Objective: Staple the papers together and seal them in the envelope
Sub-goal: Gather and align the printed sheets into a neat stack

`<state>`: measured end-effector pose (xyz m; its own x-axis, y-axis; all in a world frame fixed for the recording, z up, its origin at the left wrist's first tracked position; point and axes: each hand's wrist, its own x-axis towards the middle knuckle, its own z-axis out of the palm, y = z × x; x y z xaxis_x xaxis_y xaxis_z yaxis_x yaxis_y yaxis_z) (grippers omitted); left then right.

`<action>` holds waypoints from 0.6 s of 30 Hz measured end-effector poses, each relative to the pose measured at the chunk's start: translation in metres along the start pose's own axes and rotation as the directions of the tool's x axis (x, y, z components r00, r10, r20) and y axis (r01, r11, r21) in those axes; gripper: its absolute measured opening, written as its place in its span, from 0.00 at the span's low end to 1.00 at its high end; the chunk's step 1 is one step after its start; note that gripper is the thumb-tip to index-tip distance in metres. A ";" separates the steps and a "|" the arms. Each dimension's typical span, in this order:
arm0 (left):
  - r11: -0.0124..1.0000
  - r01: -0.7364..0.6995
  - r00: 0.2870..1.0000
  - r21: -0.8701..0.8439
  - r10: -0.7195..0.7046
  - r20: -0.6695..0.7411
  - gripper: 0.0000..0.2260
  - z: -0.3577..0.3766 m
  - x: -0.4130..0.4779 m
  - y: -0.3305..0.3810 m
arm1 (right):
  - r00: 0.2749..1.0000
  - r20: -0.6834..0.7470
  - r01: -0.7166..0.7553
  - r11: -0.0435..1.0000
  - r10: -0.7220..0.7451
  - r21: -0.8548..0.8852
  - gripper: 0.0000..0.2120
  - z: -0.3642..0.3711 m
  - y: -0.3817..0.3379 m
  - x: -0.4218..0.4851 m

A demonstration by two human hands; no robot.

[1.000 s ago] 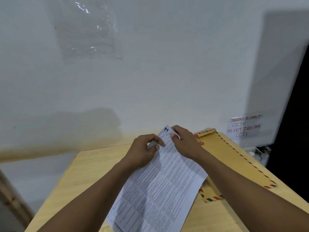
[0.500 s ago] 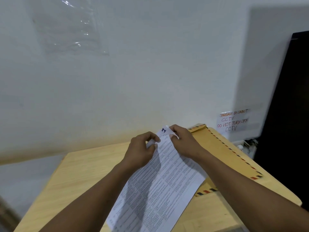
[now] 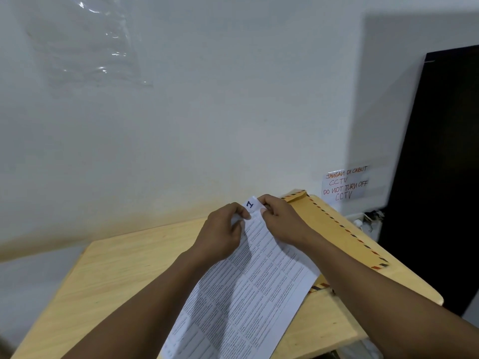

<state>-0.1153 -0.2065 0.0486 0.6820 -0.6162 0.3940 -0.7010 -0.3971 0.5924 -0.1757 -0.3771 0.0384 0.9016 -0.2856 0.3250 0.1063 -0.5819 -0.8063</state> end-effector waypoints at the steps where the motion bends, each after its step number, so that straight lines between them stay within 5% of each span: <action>1: 1.000 -0.003 1.000 -0.009 0.003 -0.005 0.08 0.000 0.000 0.000 | 1.000 -0.008 -0.001 1.000 0.001 0.010 0.14 -0.002 0.000 -0.001; 10: 0.999 -0.048 0.998 -0.012 0.048 -0.034 0.09 0.000 0.000 0.001 | 1.000 -0.018 -0.009 1.000 0.009 -0.008 0.20 -0.002 -0.005 0.004; 18: 0.996 0.055 0.996 -0.065 -0.059 -0.067 0.06 -0.002 0.002 -0.003 | 0.999 -0.038 -0.038 0.996 0.035 -0.085 0.15 -0.009 -0.001 -0.003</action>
<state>-0.1116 -0.2048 0.0493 0.7345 -0.5449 0.4045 -0.6476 -0.3847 0.6577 -0.1823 -0.3828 0.0427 0.8879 -0.3347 0.3156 0.0362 -0.6331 -0.7732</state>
